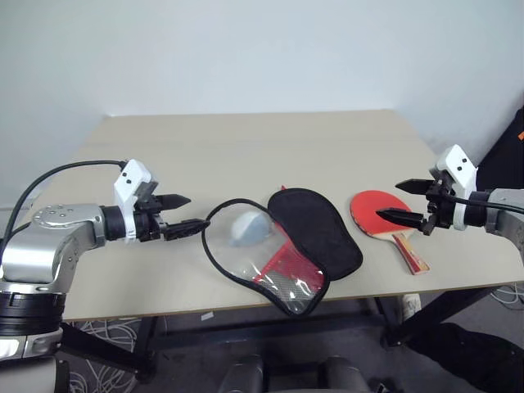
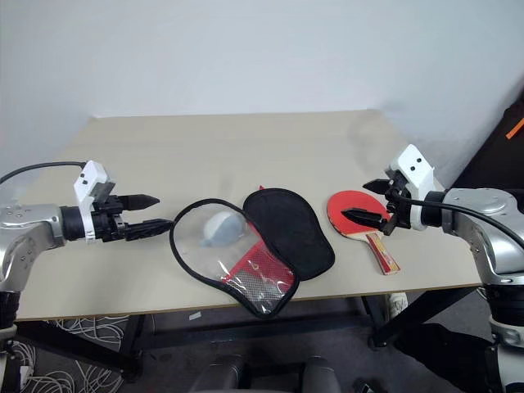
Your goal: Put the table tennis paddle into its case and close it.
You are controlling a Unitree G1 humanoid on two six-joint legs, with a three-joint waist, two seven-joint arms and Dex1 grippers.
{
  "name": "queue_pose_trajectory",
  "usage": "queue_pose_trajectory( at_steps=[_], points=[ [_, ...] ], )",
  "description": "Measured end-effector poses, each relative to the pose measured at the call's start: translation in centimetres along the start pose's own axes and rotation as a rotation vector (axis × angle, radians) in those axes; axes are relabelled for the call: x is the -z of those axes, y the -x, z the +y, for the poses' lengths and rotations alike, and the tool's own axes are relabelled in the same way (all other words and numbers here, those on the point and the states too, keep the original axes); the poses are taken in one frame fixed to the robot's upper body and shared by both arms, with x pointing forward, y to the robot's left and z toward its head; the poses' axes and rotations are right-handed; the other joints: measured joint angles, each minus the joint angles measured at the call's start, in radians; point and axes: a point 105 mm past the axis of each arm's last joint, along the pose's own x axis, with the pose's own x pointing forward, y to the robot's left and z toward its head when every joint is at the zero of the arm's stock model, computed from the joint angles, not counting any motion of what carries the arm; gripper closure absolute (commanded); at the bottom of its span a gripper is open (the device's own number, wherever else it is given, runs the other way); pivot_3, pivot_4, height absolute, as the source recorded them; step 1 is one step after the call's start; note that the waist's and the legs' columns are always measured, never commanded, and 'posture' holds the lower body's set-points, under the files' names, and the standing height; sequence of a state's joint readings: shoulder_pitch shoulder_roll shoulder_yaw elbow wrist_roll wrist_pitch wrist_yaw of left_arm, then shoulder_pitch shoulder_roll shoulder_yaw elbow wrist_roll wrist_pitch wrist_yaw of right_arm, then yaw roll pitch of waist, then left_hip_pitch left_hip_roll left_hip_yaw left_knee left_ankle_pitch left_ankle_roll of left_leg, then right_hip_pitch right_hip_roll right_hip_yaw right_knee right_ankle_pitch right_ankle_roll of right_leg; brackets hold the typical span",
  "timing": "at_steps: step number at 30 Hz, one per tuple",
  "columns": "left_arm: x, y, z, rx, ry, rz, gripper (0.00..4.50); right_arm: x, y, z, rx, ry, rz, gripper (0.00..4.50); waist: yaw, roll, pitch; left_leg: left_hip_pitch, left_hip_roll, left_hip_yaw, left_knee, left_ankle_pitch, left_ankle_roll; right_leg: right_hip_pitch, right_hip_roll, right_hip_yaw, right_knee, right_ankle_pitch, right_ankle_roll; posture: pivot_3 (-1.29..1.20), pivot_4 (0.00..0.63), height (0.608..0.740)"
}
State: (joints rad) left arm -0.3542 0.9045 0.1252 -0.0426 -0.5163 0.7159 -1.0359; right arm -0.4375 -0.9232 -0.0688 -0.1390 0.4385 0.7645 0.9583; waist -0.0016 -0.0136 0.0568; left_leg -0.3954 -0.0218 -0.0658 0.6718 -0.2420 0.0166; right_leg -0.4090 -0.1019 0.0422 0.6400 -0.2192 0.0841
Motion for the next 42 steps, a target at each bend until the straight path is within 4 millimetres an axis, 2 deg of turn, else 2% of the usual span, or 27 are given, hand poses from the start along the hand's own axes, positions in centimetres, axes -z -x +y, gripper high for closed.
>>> queue_pose_trajectory(
  at_steps=[7, 12, 21, 31, 33, 36, 42],
  points=[
    [0.2, -0.4, -0.5, 0.035, -0.012, 0.011, 0.03, 1.3, 0.1, 0.0, 0.016, -0.029, 0.042, 0.00, 0.000, 0.000, 0.000, 0.000, 0.000, 0.000, 0.000, 0.000, 0.000, 0.000, 0.000, 0.000, 0.000, 0.000, 0.000, 0.00, 0.000, 0.698],
    [0.3, -0.4, -0.5, 0.037, -0.021, 0.014, 0.03, 5.2, 0.1, -0.5, 0.102, -0.122, 0.173, 0.00, 0.001, 0.000, 0.000, 0.000, 0.000, 0.000, 0.001, 0.000, 0.000, 0.000, 0.000, 0.000, 0.000, 0.000, -0.001, 0.00, 0.000, 0.698],
    [0.7, -1.3, -1.1, 0.070, -0.016, 0.018, 0.03, 10.1, -0.5, -0.8, 0.265, -0.255, 0.295, 0.00, 0.000, 0.000, 0.000, 0.000, 0.000, 0.000, 0.001, 0.000, 0.000, 0.000, 0.000, 0.000, 0.000, 0.000, 0.000, 0.00, 0.000, 0.698],
    [0.6, -1.6, -1.0, 0.075, -0.020, 0.014, 0.03, 13.4, -1.9, -1.2, 0.369, -0.369, 0.327, 0.00, 0.000, 0.000, 0.000, 0.000, 0.000, 0.000, 0.001, 0.000, 0.000, 0.001, 0.000, 0.000, 0.000, 0.000, 0.000, 0.00, 0.000, 0.698],
    [0.6, -1.6, -1.0, 0.076, -0.019, 0.012, 0.03, 13.4, -2.1, -1.5, 0.388, -0.390, 0.315, 0.00, 0.000, -0.001, 0.000, 0.001, 0.000, 0.000, 0.001, 0.000, 0.000, 0.002, 0.000, 0.000, 0.000, 0.000, 0.000, 0.00, 0.000, 0.698],
    [0.6, -1.7, -1.0, 0.077, -0.018, 0.011, 0.00, 13.5, -2.3, -2.1, 0.418, -0.429, 0.302, 0.55, -0.001, -0.001, 0.000, 0.001, 0.000, 0.000, 0.001, 0.000, 0.000, 0.001, 0.000, 0.000, 0.001, 0.000, 0.000, 0.00, 0.000, 0.698],
    [0.7, -1.7, -1.0, 0.075, -0.016, 0.012, 0.00, 13.6, -2.5, -2.5, 0.447, -0.483, 0.289, 2.67, 0.000, -0.001, 0.000, 0.001, -0.001, 0.000, 0.001, 0.000, 0.000, 0.002, 0.000, 0.000, 0.001, 0.000, 0.000, 0.00, 0.000, 0.698]
  ],
)
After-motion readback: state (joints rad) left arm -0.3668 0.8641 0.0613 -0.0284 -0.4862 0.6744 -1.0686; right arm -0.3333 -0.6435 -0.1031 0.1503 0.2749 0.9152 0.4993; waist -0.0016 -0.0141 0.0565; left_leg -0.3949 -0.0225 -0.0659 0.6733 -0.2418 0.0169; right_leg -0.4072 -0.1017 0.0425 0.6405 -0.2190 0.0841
